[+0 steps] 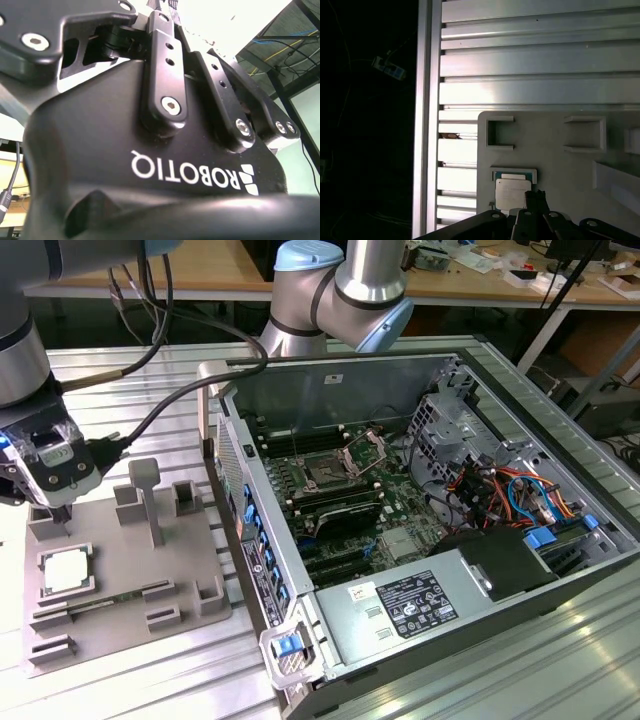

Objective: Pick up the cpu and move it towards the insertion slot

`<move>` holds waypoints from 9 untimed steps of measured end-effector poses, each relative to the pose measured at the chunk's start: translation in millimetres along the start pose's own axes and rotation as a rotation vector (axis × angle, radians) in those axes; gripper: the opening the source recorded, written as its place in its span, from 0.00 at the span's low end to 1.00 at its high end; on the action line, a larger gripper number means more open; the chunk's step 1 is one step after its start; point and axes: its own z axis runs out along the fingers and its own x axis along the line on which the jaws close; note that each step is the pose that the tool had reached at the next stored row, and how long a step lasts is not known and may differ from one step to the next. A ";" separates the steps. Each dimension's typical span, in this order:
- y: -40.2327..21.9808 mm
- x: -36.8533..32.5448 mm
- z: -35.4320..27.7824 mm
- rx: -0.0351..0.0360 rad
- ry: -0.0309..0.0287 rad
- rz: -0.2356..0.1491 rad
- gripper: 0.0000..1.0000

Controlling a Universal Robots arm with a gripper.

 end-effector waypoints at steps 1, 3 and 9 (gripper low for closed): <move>0.0 0.0 0.2 -0.0001 0.0000 0.000 0.11; 0.0 0.0 1.1 -0.0001 -0.0001 0.000 0.11; -0.5 0.7 4.0 -0.0001 0.0000 0.000 0.11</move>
